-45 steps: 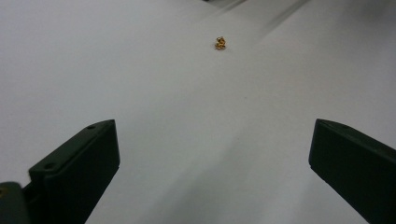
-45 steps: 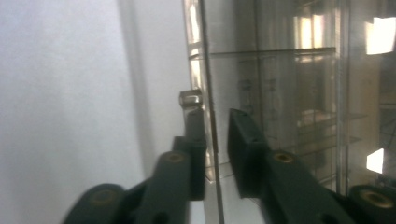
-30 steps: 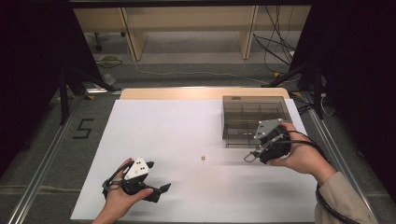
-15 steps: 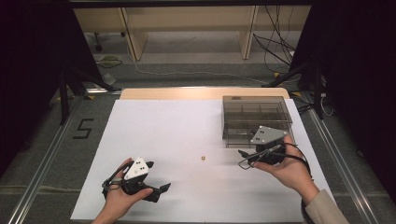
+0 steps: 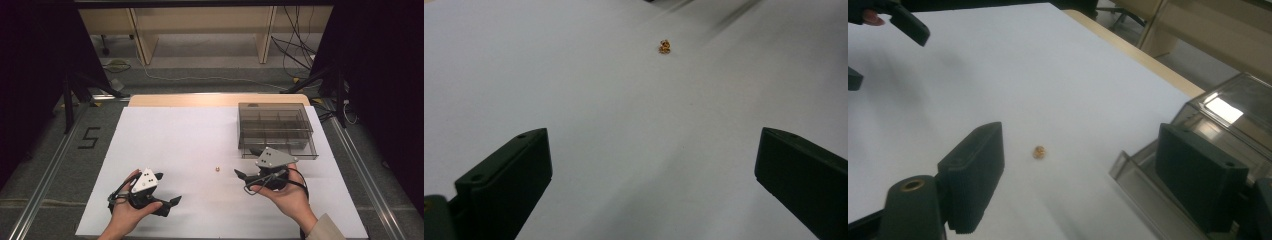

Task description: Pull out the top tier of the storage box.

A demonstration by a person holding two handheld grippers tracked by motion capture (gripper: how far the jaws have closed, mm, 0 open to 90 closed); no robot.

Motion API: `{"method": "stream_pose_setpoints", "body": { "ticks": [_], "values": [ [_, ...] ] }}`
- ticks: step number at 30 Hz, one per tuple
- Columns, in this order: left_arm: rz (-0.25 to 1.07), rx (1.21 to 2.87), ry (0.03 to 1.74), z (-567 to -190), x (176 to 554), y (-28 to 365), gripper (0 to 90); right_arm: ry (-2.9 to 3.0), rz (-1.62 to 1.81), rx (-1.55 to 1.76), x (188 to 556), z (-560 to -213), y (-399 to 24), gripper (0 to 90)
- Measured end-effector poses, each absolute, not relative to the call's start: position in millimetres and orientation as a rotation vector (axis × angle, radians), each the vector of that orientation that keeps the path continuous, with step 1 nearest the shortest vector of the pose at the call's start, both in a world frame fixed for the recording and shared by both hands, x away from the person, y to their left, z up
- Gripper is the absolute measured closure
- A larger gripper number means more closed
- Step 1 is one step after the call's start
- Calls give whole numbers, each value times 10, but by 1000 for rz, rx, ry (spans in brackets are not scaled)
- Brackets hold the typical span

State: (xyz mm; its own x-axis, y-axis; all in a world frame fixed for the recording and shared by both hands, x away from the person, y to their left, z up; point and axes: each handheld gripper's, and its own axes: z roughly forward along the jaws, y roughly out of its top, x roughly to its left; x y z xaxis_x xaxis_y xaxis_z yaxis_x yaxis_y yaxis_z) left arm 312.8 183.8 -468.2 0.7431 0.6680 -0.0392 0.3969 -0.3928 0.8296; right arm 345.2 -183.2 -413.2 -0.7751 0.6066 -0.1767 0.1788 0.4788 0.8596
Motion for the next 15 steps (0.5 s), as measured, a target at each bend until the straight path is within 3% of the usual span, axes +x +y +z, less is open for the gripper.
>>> {"method": "stream_pose_setpoints", "body": {
  "ticks": [15],
  "values": [
    [379, 2029, 803, -4678, 3112, 1850, 17, 2260, 1292, 692, 3395, -4250, -1821, 206]
  ]
}}
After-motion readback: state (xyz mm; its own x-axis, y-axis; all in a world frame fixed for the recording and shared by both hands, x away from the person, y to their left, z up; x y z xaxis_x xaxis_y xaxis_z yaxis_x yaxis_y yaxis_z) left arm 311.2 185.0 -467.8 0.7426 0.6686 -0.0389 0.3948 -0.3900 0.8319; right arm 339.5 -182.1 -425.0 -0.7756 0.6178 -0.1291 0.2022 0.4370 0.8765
